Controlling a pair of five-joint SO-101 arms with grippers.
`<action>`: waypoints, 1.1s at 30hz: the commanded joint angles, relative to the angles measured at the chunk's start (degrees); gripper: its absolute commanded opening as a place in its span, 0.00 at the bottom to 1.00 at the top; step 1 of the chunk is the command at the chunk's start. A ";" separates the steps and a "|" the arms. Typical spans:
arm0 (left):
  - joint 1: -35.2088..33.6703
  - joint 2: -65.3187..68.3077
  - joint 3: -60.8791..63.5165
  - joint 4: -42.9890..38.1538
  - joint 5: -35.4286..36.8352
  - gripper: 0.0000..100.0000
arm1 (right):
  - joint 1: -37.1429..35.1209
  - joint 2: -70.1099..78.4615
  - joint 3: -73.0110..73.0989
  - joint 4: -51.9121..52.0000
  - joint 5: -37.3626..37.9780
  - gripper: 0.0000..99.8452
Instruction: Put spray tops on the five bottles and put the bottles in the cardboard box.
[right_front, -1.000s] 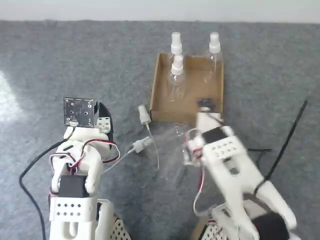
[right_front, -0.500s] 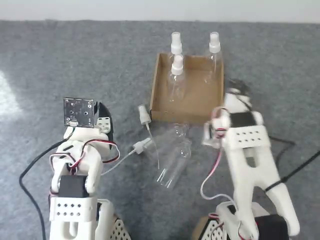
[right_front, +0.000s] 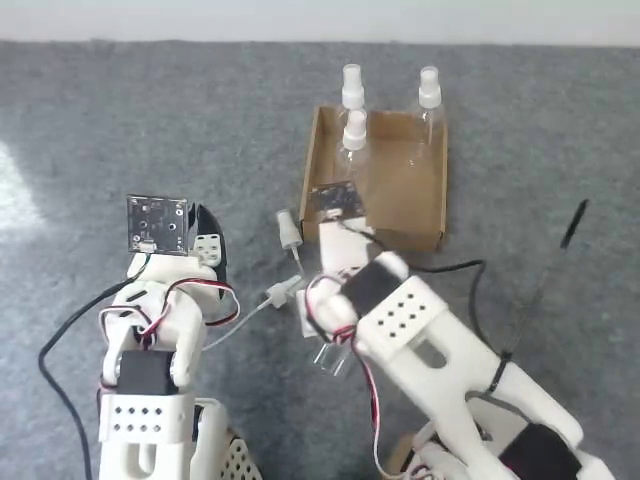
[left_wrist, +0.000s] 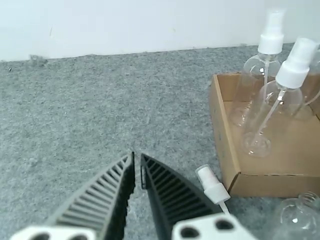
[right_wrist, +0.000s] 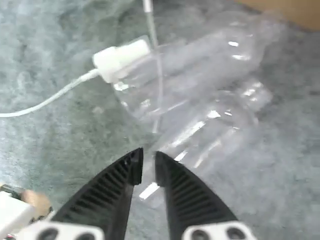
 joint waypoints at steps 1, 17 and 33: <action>-0.26 -0.79 -0.57 -1.49 0.97 0.01 | -1.19 -0.84 -0.26 -1.80 -1.93 0.20; -0.26 -0.79 -0.57 -1.49 0.97 0.01 | -0.84 -0.57 7.47 -7.08 -5.89 0.56; -0.26 -0.79 -0.57 -1.49 0.97 0.01 | 8.48 -0.57 18.20 -13.85 -5.89 0.56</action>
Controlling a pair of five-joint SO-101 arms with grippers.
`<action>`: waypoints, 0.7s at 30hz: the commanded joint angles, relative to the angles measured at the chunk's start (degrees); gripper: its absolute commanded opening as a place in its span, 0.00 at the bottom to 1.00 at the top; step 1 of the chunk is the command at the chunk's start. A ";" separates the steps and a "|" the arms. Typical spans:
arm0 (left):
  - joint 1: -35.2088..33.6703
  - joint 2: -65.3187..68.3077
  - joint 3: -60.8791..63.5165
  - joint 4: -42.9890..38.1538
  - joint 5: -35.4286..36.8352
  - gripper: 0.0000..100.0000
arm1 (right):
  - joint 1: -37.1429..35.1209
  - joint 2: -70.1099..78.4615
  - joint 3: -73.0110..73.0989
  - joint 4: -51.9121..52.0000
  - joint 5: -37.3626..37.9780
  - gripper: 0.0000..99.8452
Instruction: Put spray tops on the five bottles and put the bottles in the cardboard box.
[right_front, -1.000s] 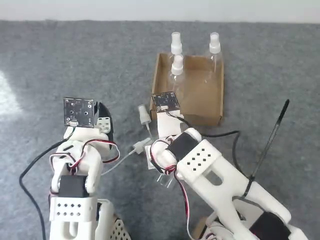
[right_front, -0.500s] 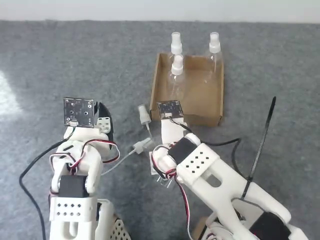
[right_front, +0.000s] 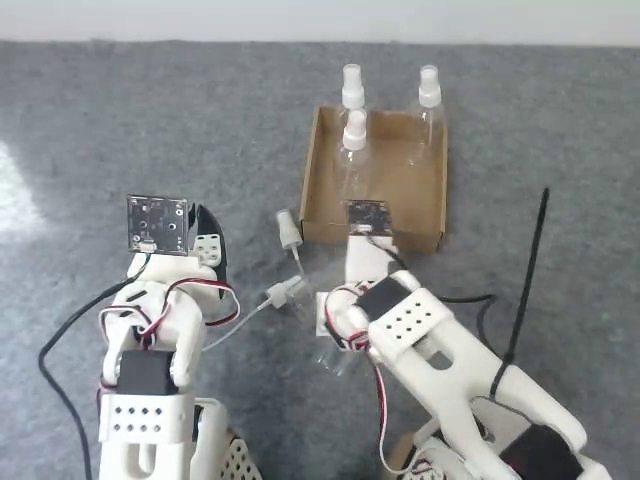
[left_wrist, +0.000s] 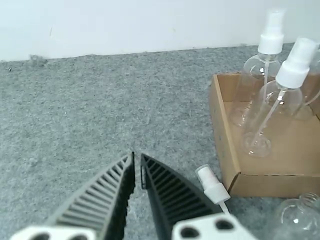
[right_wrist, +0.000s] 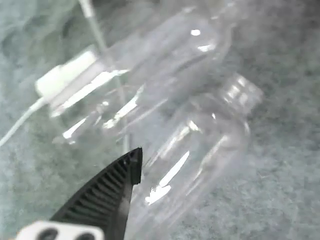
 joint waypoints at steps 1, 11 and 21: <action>-0.26 -0.79 -0.57 -1.49 0.97 0.01 | 2.07 -0.48 2.73 0.13 -0.35 0.56; -0.26 -0.79 -0.57 -1.41 0.97 0.01 | 15.87 -0.57 3.43 7.69 4.04 0.56; -0.26 -0.79 -0.57 -1.41 0.97 0.01 | 12.62 -1.27 2.99 7.78 5.10 0.56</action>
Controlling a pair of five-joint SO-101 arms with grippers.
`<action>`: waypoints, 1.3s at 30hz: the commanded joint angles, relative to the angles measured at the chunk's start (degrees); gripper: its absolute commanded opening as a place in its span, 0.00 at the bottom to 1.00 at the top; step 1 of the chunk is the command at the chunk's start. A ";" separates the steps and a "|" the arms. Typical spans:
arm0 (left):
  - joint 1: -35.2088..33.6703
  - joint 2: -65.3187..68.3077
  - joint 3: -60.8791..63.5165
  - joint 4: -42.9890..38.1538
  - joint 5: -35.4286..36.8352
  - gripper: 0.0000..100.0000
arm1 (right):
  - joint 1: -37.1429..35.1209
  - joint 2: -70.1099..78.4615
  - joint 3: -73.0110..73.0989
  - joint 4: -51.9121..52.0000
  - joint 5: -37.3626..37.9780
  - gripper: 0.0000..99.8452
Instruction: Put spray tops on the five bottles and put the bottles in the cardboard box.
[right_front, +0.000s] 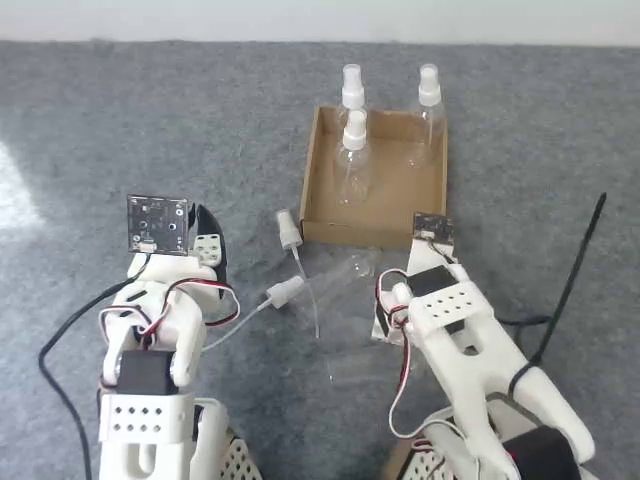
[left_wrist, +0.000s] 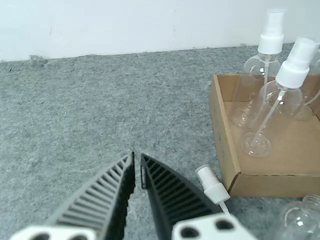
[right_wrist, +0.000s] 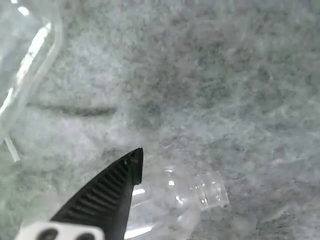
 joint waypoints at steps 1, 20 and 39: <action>-0.26 -0.79 -0.57 -1.41 0.97 0.01 | -4.00 -1.36 -0.88 -1.19 -1.93 0.56; -0.35 -0.79 -0.66 -1.49 0.97 0.01 | -19.74 -1.01 -0.44 -8.22 -9.49 0.56; -0.35 -0.79 -0.66 -1.49 0.97 0.01 | -8.48 -1.45 -28.13 24.57 -1.49 0.56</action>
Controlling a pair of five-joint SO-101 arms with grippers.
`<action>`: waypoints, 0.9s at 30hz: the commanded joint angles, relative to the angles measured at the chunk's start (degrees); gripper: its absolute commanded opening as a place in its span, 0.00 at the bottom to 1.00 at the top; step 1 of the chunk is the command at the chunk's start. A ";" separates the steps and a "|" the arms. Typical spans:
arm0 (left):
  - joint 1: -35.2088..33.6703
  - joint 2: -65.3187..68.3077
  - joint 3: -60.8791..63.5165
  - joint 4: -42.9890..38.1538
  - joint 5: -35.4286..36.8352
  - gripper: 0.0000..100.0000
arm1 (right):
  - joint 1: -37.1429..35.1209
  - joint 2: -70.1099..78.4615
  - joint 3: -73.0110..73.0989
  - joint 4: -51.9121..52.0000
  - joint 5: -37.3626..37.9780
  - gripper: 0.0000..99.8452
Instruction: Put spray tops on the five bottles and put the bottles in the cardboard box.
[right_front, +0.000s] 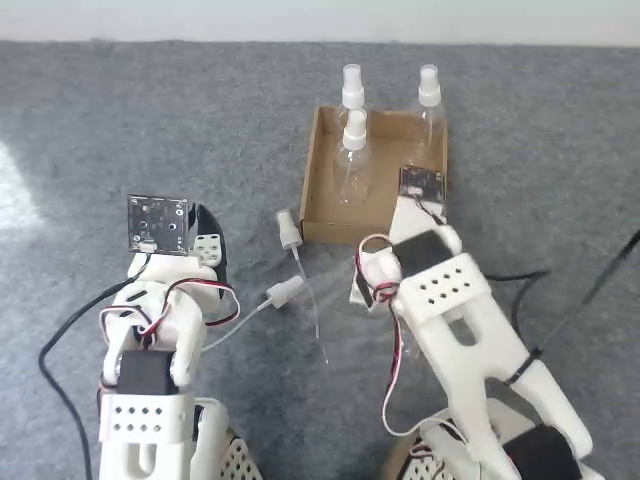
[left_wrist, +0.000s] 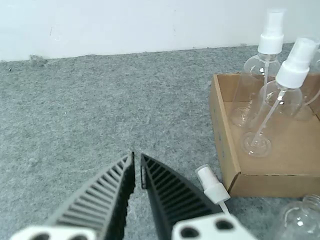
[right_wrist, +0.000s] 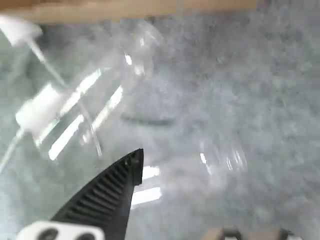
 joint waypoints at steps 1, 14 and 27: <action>-0.35 -0.79 -0.66 -1.49 0.97 0.01 | -4.79 -1.45 -4.92 8.66 4.04 0.56; -0.35 -0.79 -0.66 -1.49 0.97 0.01 | -24.84 -14.11 -1.41 5.41 11.96 0.17; -0.35 -0.79 -0.66 -1.49 0.97 0.01 | -35.91 -18.42 18.64 -18.33 12.04 0.07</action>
